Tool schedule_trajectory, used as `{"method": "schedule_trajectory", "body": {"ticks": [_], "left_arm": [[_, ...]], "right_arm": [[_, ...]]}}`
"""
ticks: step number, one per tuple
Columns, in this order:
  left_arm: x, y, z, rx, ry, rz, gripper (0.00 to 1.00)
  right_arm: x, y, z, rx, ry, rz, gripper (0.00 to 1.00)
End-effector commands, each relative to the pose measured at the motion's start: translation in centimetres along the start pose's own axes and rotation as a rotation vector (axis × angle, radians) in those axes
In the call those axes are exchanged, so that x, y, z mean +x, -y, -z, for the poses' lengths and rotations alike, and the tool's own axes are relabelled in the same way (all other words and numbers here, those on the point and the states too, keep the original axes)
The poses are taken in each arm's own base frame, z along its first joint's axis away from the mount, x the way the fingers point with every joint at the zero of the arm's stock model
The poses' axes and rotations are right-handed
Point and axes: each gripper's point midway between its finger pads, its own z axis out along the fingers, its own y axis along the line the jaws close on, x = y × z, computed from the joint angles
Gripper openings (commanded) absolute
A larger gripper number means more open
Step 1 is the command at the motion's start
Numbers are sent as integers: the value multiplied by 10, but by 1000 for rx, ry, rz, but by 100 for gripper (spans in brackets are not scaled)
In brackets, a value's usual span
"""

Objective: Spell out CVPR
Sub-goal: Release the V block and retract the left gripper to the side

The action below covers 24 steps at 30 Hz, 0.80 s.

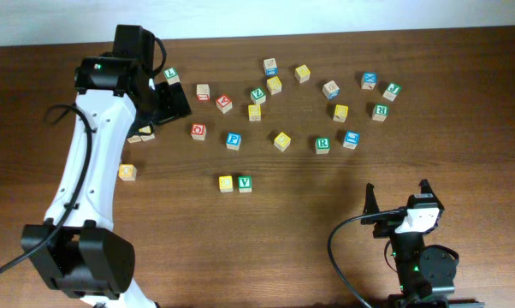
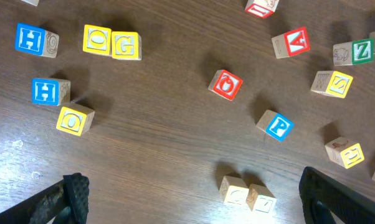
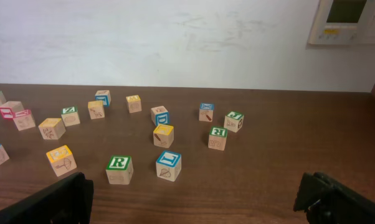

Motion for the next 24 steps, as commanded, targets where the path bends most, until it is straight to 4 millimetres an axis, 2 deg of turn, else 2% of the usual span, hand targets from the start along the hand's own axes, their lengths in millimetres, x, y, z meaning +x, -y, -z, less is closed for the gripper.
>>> {"method": "schedule_trajectory", "body": {"ticks": [1,3,4,6,9,11,13,14,16,17,18,19,21,23,24], "left_arm": [[-3,-49,0,-203,34,246,99],[-8,-90,2,-247,18,349,99],[-10,-121,3,-274,6,423,99],[2,-149,6,-273,-66,512,99],[8,-169,9,-296,-91,561,99],[8,-169,8,-297,-92,561,99],[11,-170,9,-301,-102,559,99],[11,-170,9,-301,-101,560,99],[11,-170,9,-301,-101,560,99],[11,-170,9,-301,-102,560,99],[11,-170,9,-301,-102,560,99],[11,-170,9,-301,-101,560,99],[11,-170,9,-301,-101,560,99],[11,-170,9,-301,-102,560,99],[11,-170,9,-301,-102,560,99]], "right_arm": [[2,2,0,11,-4,-4,98],[2,2,0,11,-4,-4,98],[2,2,0,11,-4,-4,98],[2,2,0,11,-4,-4,98],[2,2,0,11,-4,-4,98],[2,1,0,2,-1,-6,98],[-4,-46,6,-272,-1,-179,98],[-9,-76,18,-463,-29,-297,99],[-35,-103,38,-670,2,-423,98],[-52,-109,46,-734,50,-452,98],[-86,-112,61,-804,177,-458,98],[-106,-112,72,-834,273,-431,98],[-167,-99,109,-821,599,-348,98],[-213,-85,129,-753,736,-349,98],[-241,-84,142,-726,790,-275,98]]}}
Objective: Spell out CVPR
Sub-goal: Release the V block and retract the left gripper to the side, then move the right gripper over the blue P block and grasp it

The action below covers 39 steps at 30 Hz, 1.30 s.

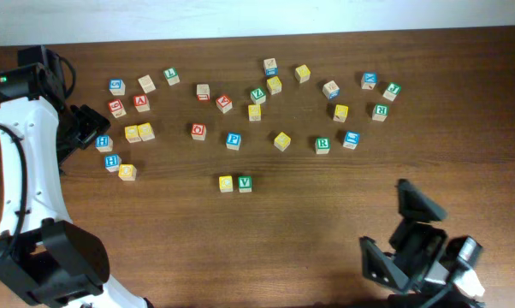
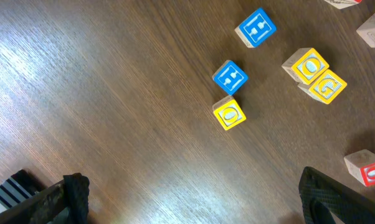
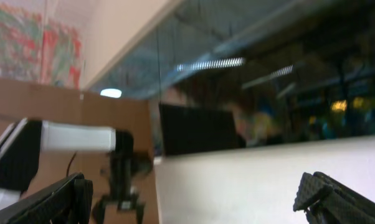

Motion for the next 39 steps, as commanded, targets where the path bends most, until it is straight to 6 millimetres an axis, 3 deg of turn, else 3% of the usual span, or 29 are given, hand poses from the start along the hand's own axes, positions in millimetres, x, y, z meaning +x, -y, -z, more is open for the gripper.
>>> {"method": "schedule_trajectory", "body": {"ticks": [1,2,4,6,9,10,14,15,18,20,22,23,24,26,28,30,32,36,39], "left_arm": [[0,-1,-3,-6,-7,15,99],[0,-1,-3,-7,-6,15,99],[0,-1,-3,-6,-6,15,99],[0,-1,-2,-6,-6,15,99],[0,-1,-3,-6,-6,15,99],[0,-1,-2,-6,-6,15,99],[0,-1,-3,-6,-6,15,99],[0,-1,-3,-6,-6,15,99],[0,-1,-2,-6,-6,15,99],[0,-1,-3,-6,-6,15,99],[0,-1,-3,-6,-6,15,99],[0,-1,-3,-6,-6,15,99],[0,-1,-3,-6,-6,15,99],[0,-1,-3,-6,-6,15,99],[0,-1,-3,-6,-6,15,99],[0,-1,-3,-7,-6,15,99],[0,-1,-2,-6,-6,15,99],[0,-1,-2,-6,-6,15,99],[0,-1,-2,-6,-6,15,99]], "right_arm": [[-66,-11,-31,39,56,150,98],[-70,-7,-43,57,5,171,98],[-72,4,-90,16,-183,154,98],[-52,34,-134,-25,-356,27,98],[13,78,-161,-38,-607,-123,98],[57,93,-164,-49,-754,-161,98],[145,118,-171,116,-1070,-170,98],[156,120,-174,155,-1109,-145,98],[221,118,-169,267,-1363,-118,98],[253,105,-175,176,-1396,-233,98],[270,72,-182,-9,-1380,-427,98],[279,72,-189,3,-1362,-463,98],[298,82,-193,157,-1353,-550,98],[344,99,-175,475,-1400,-579,98],[389,100,-150,704,-1437,-582,99],[425,103,-126,820,-1473,-482,91],[443,99,-109,896,-1495,-449,76],[472,94,-79,936,-1564,-371,75],[484,87,-74,919,-1582,-376,73]]}}
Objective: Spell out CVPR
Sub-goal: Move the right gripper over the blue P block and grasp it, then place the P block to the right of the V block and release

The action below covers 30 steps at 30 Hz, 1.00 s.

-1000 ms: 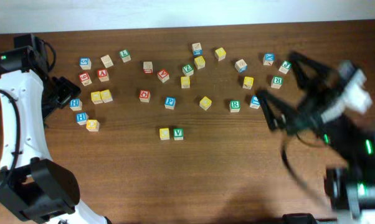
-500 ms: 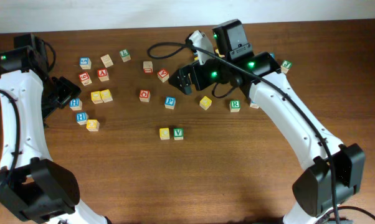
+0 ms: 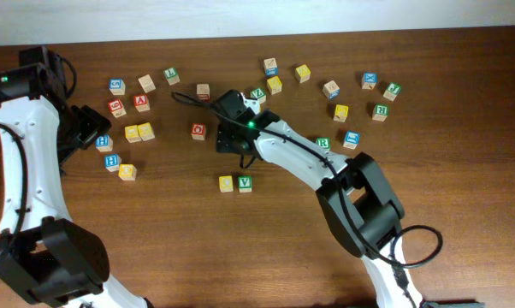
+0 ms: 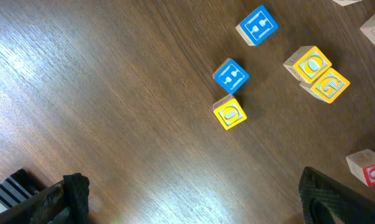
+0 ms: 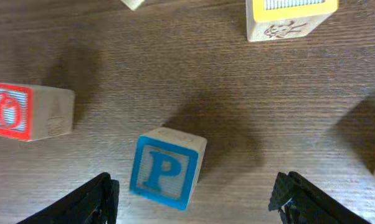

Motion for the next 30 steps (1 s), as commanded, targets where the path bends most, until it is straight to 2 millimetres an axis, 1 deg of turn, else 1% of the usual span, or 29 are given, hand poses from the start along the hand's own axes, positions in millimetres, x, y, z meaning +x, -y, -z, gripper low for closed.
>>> {"method": "schedule_trajectory", "body": {"ticks": [1,2,4,5,7,8,9,10,12,14,15,16,17,24,25,27,28,29,30], "left_arm": [[-1,-1,0,-3,4,17,99],[-1,-1,0,-3,3,17,99],[-1,-1,0,-3,3,17,99],[-1,-1,1,-3,4,17,99],[-1,-1,0,-3,4,17,99],[-1,-1,1,-3,4,17,99],[-1,-1,0,-3,3,17,99],[-1,-1,1,-3,4,17,99],[-1,-1,0,-3,4,17,99],[-1,-1,1,-3,4,17,99],[-1,-1,1,-3,4,17,99],[-1,-1,0,-3,4,17,99],[-1,-1,0,-3,4,17,99],[-1,-1,1,-3,4,17,99],[-1,-1,0,-3,4,17,99],[-1,-1,0,-3,4,17,99],[-1,-1,1,-3,4,17,99],[-1,-1,0,-3,4,17,99],[-1,-1,0,-3,4,17,99]], "right_arm": [[10,-6,-14,15,4,17,71],[13,-8,-18,13,3,22,68],[10,-4,-20,37,22,23,53],[7,1,-20,63,42,37,50],[7,6,-19,92,45,72,44],[6,8,-19,102,49,86,43],[4,10,-19,116,59,87,44],[0,10,-18,122,80,117,48],[-6,5,-18,107,98,186,49],[-7,4,-19,102,104,184,49],[-8,3,-19,98,109,182,48],[-9,2,-19,93,115,181,43],[-9,2,-19,92,117,180,36],[-6,5,-18,102,98,184,29],[-6,6,-14,112,86,187,26],[-14,5,5,126,78,189,27],[-23,12,27,148,68,178,26],[-27,20,42,167,51,168,26],[-29,33,58,195,18,156,27]]}}
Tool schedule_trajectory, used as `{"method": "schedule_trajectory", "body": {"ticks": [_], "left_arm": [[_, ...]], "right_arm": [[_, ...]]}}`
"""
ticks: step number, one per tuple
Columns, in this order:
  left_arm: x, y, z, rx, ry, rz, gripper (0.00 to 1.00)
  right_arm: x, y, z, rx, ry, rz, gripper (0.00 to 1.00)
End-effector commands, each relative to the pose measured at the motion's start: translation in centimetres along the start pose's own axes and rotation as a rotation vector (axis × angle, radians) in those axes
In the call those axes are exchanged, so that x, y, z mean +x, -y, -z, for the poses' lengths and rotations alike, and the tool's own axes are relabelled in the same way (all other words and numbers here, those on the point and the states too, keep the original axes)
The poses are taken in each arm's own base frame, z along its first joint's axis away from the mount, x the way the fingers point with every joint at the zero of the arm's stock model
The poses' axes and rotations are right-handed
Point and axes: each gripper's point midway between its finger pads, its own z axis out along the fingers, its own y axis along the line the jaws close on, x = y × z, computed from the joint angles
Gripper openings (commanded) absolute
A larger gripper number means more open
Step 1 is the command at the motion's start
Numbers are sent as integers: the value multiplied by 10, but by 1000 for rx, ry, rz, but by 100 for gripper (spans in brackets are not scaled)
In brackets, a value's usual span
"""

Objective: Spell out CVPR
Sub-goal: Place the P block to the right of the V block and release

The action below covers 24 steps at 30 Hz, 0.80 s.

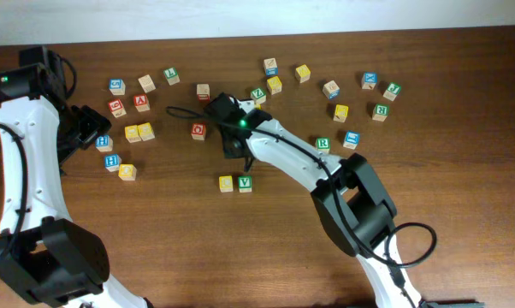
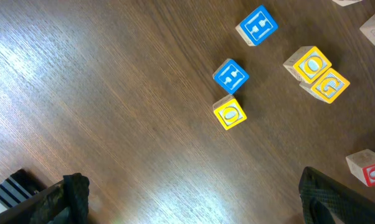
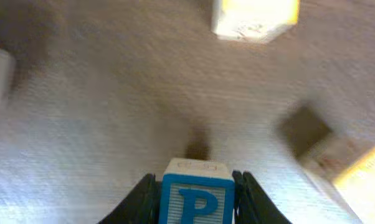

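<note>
My right gripper is shut on a blue P block, its jaws pressed to both sides of it; the blurred table lies below. From overhead this gripper covers the block. A yellow C block and a green V block lie side by side near the front middle. A green R block sits to the right. My left gripper hangs open at the far left, with nothing between its fingers.
Several other letter blocks are scattered across the far half of the table. Below the left wrist lie two blue H blocks, a yellow O and a yellow O-G pair. A blurred yellow block lies ahead of the right gripper.
My right gripper was open above the blue P block and is now shut on it. The right wrist view has shifted and blurred. The left arm has not moved.
First my left gripper was over the middle-left blocks and the right arm stood at the front right. Then the left arm was at the far left. Then the right gripper was open over the P block, and now it grips that block.
</note>
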Motion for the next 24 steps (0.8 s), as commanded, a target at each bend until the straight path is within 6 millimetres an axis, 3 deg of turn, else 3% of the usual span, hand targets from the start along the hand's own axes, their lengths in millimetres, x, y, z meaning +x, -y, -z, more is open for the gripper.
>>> {"method": "schedule_trajectory", "body": {"ticks": [1,2,3,6,9,16,18,21,24], "left_arm": [[-1,-1,0,-3,4,17,99],[-1,-1,0,-3,3,17,99],[-1,-1,1,-3,4,17,99],[-1,-1,1,-3,4,17,99],[-1,-1,0,-3,4,17,99],[-1,-1,0,-3,4,17,99],[-1,-1,0,-3,4,17,99],[-1,-1,0,-3,3,17,99],[-1,-2,1,-3,4,17,99]], "right_arm": [[-20,35,54,25,-16,-50,27],[-1,49,61,36,-117,-49,26],[22,51,64,12,-232,-20,25],[54,38,66,-46,-352,43,25],[83,36,50,-43,-414,59,25],[89,26,21,-94,-377,11,26],[89,26,21,-94,-377,12,31],[87,26,23,-94,-377,12,32],[73,21,37,-107,-356,18,29]]}}
